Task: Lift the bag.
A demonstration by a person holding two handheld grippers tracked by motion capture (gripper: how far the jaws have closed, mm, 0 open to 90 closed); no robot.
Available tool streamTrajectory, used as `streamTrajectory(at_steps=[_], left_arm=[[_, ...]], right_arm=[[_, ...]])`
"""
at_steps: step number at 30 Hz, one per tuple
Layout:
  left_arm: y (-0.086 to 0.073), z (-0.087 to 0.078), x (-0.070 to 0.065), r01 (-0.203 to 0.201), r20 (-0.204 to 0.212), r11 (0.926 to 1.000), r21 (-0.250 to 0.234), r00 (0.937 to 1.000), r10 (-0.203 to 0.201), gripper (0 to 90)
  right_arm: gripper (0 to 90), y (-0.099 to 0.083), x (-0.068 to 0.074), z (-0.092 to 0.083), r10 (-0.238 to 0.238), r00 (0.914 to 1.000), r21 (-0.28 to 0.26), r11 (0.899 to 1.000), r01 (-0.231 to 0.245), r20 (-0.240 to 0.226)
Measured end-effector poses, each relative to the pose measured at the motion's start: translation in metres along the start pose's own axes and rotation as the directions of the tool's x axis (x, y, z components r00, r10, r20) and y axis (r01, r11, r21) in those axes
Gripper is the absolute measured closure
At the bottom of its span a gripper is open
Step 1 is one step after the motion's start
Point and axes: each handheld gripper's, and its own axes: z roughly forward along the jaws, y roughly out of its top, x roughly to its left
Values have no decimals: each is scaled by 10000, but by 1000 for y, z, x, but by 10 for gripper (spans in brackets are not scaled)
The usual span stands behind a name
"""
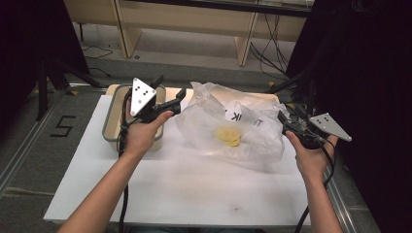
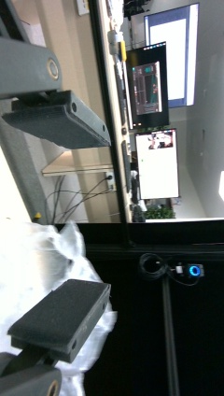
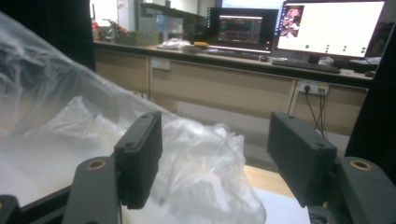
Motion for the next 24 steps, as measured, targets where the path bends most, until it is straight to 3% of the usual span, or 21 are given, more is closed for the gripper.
streamTrajectory(at_steps=[8, 17, 24], left_arm=[[-18, -14, 0, -411, 401, 9958, 819, 9985, 379, 236], [-30, -21, -12, -767, 947, 9866, 1442, 9935, 634, 232], [-38, -24, -21, -1114, 1387, 9738, 1982, 9867, 846, 229]], right_arm=[[366, -9, 0, -18, -84, 9981, 330, 9994, 104, -618], [367, -27, 4, -30, -49, 9952, 745, 9971, 123, -981], [368, -35, 9, -34, -94, 9919, 937, 9954, 214, -1263]])
